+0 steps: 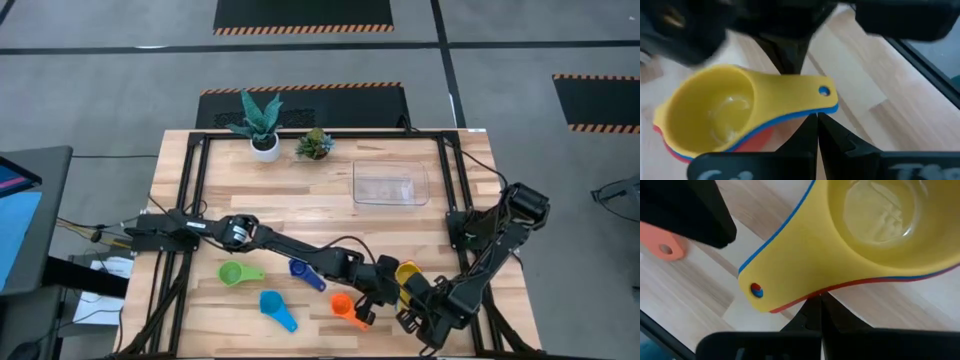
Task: Nest measuring cups in basket
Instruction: Stack the yellow nest measuring cup on the blue nest measuring cup, then move the stacked measuring cups to the center of the table
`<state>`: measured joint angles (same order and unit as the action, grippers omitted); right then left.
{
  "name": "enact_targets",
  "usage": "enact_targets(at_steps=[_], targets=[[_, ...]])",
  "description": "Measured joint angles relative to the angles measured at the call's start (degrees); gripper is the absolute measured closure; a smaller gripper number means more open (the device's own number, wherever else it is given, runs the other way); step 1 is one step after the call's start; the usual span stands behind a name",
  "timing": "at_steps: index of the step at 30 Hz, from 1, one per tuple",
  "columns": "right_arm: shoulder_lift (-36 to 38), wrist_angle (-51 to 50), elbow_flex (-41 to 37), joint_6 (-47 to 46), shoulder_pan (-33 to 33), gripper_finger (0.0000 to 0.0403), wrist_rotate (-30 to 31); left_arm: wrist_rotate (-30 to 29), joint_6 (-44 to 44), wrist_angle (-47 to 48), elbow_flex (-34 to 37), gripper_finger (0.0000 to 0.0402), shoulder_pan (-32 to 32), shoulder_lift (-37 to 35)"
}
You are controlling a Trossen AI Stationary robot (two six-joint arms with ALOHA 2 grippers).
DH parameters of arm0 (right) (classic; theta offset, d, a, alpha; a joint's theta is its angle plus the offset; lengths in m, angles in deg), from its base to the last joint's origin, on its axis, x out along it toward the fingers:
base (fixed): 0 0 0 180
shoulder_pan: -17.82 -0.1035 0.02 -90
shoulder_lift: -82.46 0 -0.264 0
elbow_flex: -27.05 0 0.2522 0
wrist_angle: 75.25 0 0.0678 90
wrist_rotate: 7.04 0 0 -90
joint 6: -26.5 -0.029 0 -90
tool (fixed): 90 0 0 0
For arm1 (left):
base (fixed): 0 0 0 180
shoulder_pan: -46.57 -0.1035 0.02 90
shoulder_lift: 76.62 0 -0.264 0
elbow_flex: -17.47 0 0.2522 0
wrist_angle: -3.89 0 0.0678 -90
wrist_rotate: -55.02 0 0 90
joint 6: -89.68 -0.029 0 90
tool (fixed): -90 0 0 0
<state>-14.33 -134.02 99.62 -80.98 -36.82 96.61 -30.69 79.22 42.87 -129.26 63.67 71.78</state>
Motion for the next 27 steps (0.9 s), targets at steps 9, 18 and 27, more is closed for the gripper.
enact_targets(at_steps=[9, 18, 27], targets=[[0.3, -1.4, 2.0, -2.1, -1.7, 0.0393, -0.1, -3.5, 0.2, 8.7, -0.8, 0.0401, 0.0, 0.0], [2.6, -29.4, 15.9, -13.8, -7.4, 0.0395, 0.0, -7.4, 1.8, 21.1, -1.9, 0.0401, -0.5, -5.4], [2.3, -22.2, 10.0, -27.5, -14.5, 0.0398, -0.5, -15.5, 6.4, 33.6, -1.9, 0.0401, -0.5, -9.0]])
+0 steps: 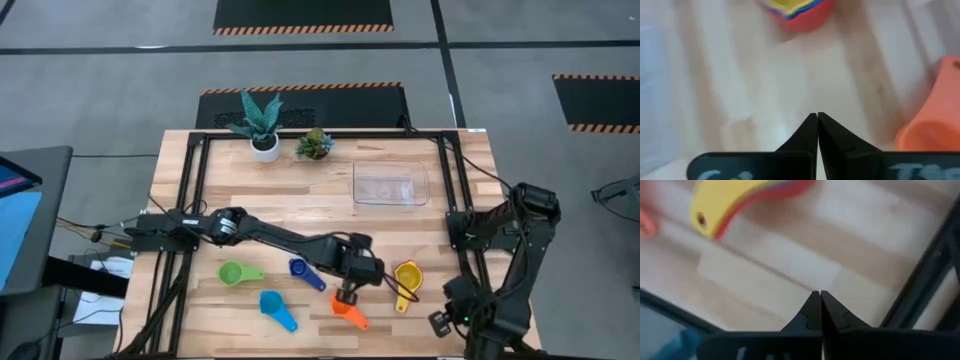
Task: Nest measuring cups in basket
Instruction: Move the stacked measuring cups to the center of the table
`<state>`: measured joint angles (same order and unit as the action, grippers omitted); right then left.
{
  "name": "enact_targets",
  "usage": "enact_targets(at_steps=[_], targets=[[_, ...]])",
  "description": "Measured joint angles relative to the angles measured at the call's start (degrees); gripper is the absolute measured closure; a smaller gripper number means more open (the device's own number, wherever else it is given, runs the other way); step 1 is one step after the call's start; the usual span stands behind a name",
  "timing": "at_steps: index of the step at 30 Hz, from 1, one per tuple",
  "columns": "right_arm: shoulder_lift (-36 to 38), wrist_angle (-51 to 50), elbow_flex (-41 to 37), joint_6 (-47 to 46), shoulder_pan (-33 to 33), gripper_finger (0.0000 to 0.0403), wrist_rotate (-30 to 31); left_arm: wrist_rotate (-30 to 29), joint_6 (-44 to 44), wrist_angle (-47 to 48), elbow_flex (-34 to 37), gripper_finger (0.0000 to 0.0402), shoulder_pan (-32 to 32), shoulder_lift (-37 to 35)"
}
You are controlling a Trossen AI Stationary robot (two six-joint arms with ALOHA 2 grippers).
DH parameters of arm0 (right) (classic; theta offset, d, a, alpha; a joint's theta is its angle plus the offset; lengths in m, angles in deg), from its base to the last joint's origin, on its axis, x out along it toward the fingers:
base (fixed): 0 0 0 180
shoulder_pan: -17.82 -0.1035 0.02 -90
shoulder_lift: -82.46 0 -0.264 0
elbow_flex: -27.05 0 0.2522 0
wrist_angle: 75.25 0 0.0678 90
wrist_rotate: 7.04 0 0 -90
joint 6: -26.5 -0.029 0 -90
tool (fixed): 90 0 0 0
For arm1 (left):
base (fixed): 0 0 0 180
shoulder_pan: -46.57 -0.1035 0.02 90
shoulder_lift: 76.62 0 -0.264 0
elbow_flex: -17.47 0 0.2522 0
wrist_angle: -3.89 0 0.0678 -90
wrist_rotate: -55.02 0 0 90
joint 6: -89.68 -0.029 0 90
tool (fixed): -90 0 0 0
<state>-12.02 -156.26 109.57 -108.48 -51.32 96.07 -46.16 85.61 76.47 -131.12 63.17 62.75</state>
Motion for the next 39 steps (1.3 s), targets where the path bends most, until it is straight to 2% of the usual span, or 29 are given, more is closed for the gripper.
enact_targets(at_steps=[4, 7, 10, 14, 18, 25, 32, 39], targets=[[-0.1, 3.5, -4.6, 0.5, 0.9, 0.0398, -1.9, -3.1, 1.0, 8.8, -0.1, 0.0401, -0.1, -5.5], [-0.1, 4.5, -6.7, 4.2, 2.8, 0.0399, -1.5, -4.6, 3.2, 14.8, -0.1, 0.0401, 0.0, -9.2], [-0.1, 7.6, -9.0, 9.1, 5.2, 0.0399, -1.4, -9.9, 5.2, 20.5, -0.1, 0.0401, 0.0, -12.2], [-0.1, 12.4, -11.8, 14.6, 8.8, 0.0398, -1.1, -16.6, 9.0, 26.8, -0.1, 0.0401, -0.2, -14.5], [-0.1, 14.4, -12.9, 21.9, 13.0, 0.0399, -1.1, -19.1, 12.7, 31.1, -0.1, 0.0401, -0.2, -15.2], [0.0, 15.9, -13.8, 36.3, 22.3, 0.0398, 0.0, -19.5, 14.2, 31.2, 0.0, 0.0401, 0.0, -15.3], [0.0, 22.3, -13.7, 50.0, 32.3, 0.0397, 5.3, -19.5, 14.4, 31.2, 0.0, 0.0401, 0.0, -15.3], [0.0, 22.9, -13.7, 60.1, 39.4, 0.0399, 6.2, -19.5, 15.1, 31.2, 0.0, 0.0401, 0.0, -15.3]])
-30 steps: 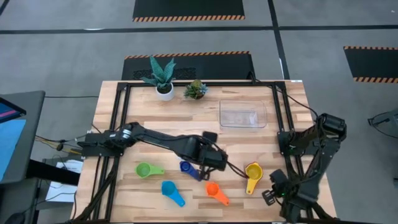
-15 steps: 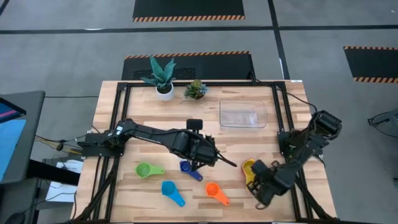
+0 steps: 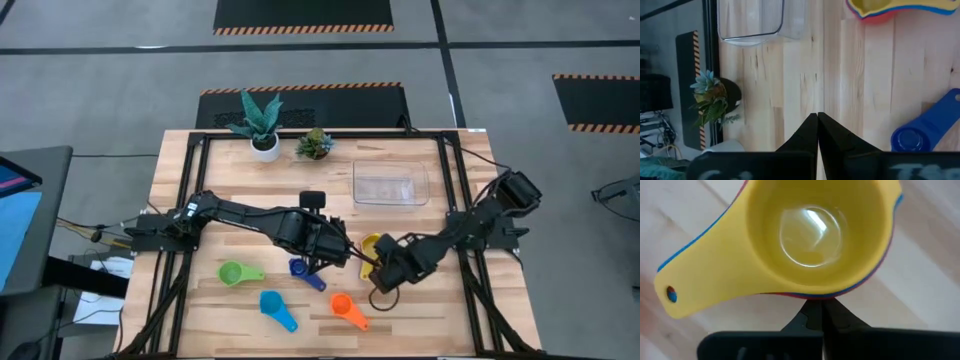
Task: Nest measuring cups in basket
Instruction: Move the stacked measuring cups to the center of the table, then stack the green measuring cup on top of the yellow measuring cup
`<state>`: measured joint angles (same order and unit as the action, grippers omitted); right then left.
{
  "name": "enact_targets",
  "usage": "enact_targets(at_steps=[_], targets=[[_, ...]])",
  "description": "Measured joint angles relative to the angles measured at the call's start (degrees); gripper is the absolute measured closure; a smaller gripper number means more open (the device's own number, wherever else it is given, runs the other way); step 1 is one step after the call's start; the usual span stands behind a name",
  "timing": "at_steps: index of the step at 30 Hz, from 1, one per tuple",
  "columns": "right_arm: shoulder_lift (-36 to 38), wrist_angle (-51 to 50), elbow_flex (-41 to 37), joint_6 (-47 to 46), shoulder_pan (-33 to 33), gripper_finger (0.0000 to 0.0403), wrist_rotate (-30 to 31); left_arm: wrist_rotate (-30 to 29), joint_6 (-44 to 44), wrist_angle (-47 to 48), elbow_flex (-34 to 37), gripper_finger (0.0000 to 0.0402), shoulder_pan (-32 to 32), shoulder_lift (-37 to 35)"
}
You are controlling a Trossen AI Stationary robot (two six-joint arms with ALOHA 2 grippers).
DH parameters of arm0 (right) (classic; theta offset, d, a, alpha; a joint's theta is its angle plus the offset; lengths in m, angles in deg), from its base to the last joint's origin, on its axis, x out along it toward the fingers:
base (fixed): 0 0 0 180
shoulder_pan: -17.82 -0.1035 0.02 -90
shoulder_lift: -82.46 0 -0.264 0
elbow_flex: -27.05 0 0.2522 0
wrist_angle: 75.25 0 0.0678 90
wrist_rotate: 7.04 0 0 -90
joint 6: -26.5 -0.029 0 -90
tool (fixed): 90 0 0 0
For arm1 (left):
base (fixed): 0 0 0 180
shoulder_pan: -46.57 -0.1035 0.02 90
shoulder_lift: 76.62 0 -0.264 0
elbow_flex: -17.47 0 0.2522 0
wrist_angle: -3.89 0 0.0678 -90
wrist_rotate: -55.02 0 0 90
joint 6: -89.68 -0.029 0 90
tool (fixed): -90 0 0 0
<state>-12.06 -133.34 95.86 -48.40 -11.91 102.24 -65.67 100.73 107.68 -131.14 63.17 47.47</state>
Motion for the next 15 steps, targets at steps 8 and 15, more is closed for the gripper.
enact_targets(at_steps=[8, 15], targets=[[1.7, 0.0, 0.1, -3.2, -0.4, 0.0394, 4.7, 0.0, 0.7, 0.0, 0.0, 0.0401, 0.0, 0.0], [7.8, -1.3, 0.1, -8.1, -2.7, 0.0395, 11.3, 0.0, 0.7, 0.0, 0.0, 0.0401, 0.0, 0.0]])
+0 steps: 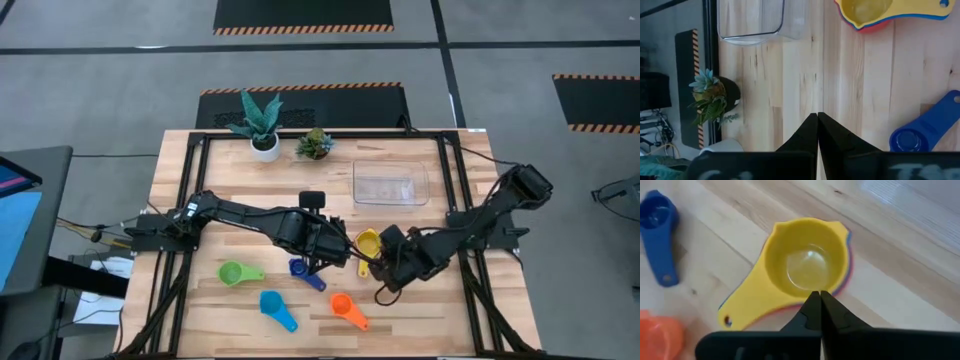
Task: Nest measuring cups in basket
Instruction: Stack the green measuring cup on top of the yellow measuring cup
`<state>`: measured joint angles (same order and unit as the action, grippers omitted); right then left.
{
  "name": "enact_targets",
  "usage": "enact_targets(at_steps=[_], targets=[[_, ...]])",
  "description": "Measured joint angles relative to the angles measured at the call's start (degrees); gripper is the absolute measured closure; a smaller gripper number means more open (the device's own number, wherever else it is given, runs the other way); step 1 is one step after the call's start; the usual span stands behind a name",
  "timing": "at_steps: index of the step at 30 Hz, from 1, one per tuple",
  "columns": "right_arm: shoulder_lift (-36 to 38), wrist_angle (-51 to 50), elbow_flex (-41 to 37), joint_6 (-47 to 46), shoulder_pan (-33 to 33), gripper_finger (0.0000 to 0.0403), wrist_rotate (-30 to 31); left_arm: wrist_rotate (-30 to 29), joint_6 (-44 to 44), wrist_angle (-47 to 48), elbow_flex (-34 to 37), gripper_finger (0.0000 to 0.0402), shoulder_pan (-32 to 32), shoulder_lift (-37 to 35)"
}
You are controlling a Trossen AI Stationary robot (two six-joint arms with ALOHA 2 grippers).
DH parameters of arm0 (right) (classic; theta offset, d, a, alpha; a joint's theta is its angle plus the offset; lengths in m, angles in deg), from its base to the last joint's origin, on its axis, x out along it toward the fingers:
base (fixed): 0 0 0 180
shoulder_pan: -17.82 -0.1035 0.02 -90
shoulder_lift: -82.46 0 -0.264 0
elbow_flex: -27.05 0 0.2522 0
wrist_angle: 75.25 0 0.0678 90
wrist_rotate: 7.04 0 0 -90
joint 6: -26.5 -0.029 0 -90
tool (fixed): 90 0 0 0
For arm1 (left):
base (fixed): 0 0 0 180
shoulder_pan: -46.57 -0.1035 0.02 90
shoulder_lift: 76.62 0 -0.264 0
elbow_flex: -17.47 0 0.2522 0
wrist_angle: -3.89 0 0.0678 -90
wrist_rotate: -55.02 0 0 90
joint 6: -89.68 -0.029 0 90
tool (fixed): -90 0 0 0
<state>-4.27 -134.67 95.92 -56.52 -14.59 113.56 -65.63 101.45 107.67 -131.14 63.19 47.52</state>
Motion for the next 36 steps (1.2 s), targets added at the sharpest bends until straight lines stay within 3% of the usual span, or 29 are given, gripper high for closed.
enact_targets(at_steps=[4, 10, 15, 19, 26, 31, 36], targets=[[4.4, -2.4, 0.0, -4.4, -3.9, 0.0391, 0.1, 3.2, 0.1, 0.0, 0.0, 0.0401, 0.4, 0.0], [11.7, -1.0, 0.0, -3.7, -13.3, 0.0387, -0.9, 19.0, -3.6, 0.0, 0.0, 0.0401, 2.8, 0.7], [14.7, -0.4, 0.0, -4.5, -21.2, 0.0380, -0.8, 19.8, -3.4, -0.2, 4.5, 0.0401, 5.3, 0.7], [14.3, -0.5, 0.0, -8.3, -25.1, 0.0380, 0.0, 21.0, 1.4, -0.3, 12.4, 0.0401, 7.4, -1.6], [11.5, -0.4, 0.0, -13.0, -27.4, 0.0384, 0.9, 21.2, 17.2, -0.6, 34.9, 0.0401, 12.0, -10.5], [9.5, -0.3, 0.0, -14.5, -26.7, 0.0378, 1.0, 20.9, 28.3, -10.9, 50.4, 0.0401, 16.1, -22.7], [8.7, -0.2, 0.0, -14.5, -24.7, 0.0377, 1.0, 16.5, 41.4, -23.6, 64.6, 0.0401, 21.3, -36.9]])
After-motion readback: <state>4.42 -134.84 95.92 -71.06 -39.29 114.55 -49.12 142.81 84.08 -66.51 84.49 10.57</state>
